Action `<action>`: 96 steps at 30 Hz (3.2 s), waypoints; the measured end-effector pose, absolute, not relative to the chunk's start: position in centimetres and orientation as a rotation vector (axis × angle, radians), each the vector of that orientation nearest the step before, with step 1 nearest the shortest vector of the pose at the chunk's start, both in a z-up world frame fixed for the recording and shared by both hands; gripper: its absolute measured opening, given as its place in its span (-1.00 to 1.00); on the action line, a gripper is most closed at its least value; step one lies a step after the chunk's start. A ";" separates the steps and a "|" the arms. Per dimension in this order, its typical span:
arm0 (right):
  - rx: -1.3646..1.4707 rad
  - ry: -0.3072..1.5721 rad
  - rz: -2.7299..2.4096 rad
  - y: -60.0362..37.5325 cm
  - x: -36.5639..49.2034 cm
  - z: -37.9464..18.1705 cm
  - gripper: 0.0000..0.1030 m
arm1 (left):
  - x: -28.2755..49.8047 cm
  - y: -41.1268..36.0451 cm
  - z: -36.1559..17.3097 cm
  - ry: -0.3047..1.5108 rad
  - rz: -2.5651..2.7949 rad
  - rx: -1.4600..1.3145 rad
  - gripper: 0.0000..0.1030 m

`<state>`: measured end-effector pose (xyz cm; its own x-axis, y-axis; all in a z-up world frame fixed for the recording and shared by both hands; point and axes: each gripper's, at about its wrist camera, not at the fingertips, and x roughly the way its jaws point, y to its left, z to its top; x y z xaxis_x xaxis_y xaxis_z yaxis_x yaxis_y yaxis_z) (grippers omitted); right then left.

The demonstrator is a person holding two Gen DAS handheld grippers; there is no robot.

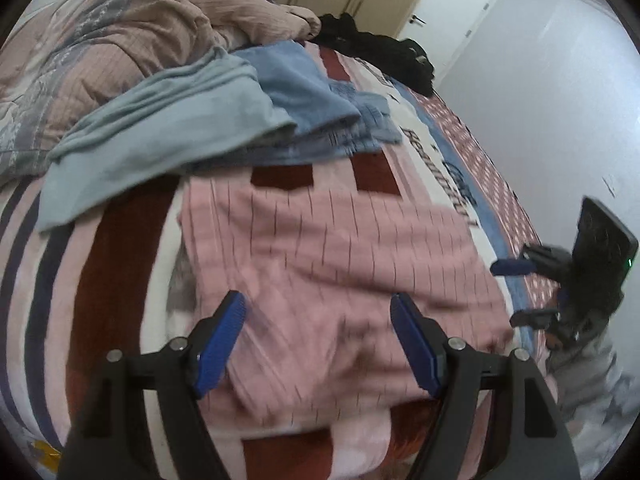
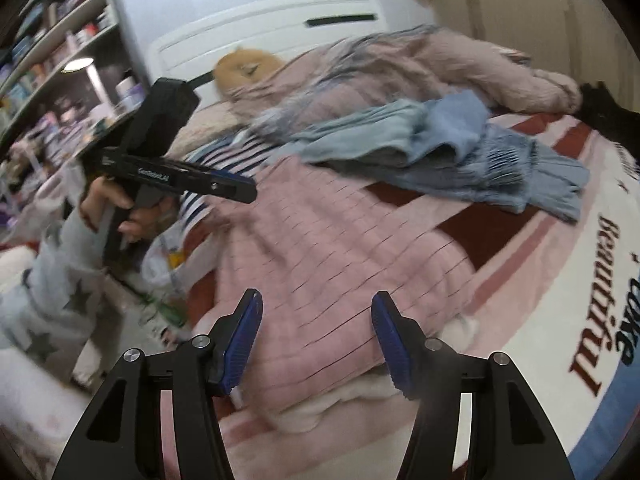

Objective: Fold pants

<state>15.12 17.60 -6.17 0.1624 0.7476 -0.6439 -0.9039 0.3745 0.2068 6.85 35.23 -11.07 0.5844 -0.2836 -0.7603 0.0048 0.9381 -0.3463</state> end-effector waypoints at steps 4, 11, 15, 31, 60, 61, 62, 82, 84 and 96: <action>-0.305 0.777 1.155 18.7 15.1 -8.0 0.06 | 5.9 36.0 -13.0 0.957 -0.162 -0.370 0.38; -0.282 0.777 1.144 17.8 15.2 -7.2 0.05 | 5.7 35.4 -10.8 0.927 -0.095 -0.369 0.39; -0.232 0.689 1.108 14.2 13.7 -4.5 0.05 | 4.2 32.0 -6.5 0.812 -0.030 -0.259 0.43; -0.056 0.324 0.546 -5.3 3.2 1.5 0.87 | -2.0 13.9 0.7 0.351 0.027 -0.096 0.91; -0.004 0.131 0.223 -11.2 -4.4 3.0 0.99 | -3.3 7.3 0.0 0.265 -0.014 -0.047 0.94; -0.003 0.131 0.221 -11.3 -4.4 2.9 0.99 | -3.3 7.3 0.0 0.264 -0.013 -0.046 0.94; -0.003 0.132 0.220 -11.3 -4.4 2.9 0.99 | -3.3 7.3 0.1 0.263 -0.012 -0.046 0.94; -0.004 0.133 0.215 -11.7 -4.5 3.1 0.99 | -3.1 6.9 -0.2 0.270 -0.005 -0.057 0.94; -0.002 0.134 0.213 -11.7 -4.6 3.3 0.99 | -3.1 6.9 -0.3 0.272 -0.002 -0.056 0.94; -0.004 0.133 0.214 -11.7 -4.7 3.3 0.99 | -3.1 6.9 -0.5 0.275 0.002 -0.055 0.95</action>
